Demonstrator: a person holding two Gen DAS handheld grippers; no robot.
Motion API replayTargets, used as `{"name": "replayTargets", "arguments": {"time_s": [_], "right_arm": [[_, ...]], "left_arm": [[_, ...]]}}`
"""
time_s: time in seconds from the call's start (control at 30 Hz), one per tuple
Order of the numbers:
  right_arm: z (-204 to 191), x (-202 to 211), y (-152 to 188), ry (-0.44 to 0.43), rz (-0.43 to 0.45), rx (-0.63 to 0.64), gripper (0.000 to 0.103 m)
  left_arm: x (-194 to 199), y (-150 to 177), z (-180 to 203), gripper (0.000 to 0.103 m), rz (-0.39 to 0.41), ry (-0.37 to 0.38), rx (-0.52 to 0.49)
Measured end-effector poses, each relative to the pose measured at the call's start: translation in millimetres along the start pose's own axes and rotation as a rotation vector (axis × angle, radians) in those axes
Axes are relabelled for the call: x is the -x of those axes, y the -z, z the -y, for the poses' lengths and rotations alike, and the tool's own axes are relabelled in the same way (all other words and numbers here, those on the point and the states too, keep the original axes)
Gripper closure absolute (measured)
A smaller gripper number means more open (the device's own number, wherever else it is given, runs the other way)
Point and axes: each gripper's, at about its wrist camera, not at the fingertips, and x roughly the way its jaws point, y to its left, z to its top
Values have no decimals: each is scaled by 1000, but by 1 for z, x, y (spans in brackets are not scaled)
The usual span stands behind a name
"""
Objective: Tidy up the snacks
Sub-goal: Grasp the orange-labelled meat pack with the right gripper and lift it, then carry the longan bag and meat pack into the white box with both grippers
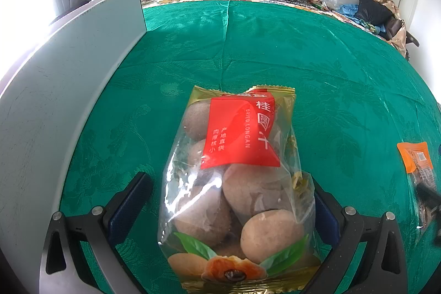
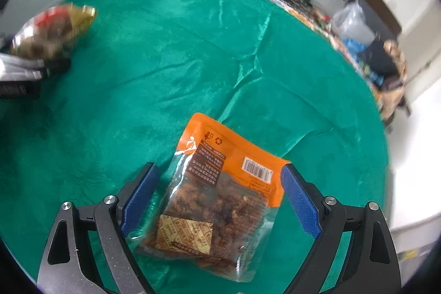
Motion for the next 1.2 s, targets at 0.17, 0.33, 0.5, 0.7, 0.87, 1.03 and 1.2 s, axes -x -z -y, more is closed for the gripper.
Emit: {"name": "replayTargets", "arguments": {"time_s": [0.17,0.33,0.5,0.7,0.87,1.03,1.2], "right_arm": [[69,6,2,-245,10,-410,11],[128,-26,16,-426,-171,-763,11],[94,-32,4,-345,-260,-597,11],[28,-31,1,-113,-202,-402,6],[26,-30,9,-117,-129,-409,5],[34,-18,20,-137,-142,-357,21],[44,0,33,-234,-139,-450,32]], "left_arm": [[0,0,0,0,0,0,0],[0,0,0,0,0,1,0],[0,0,0,0,0,0,0],[1,0,0,0,0,0,0],[0,0,1,0,-1,0,0],[4,4,3,1,-29,32,-56],[20,9,-6,34,-81,99,-105]]}}
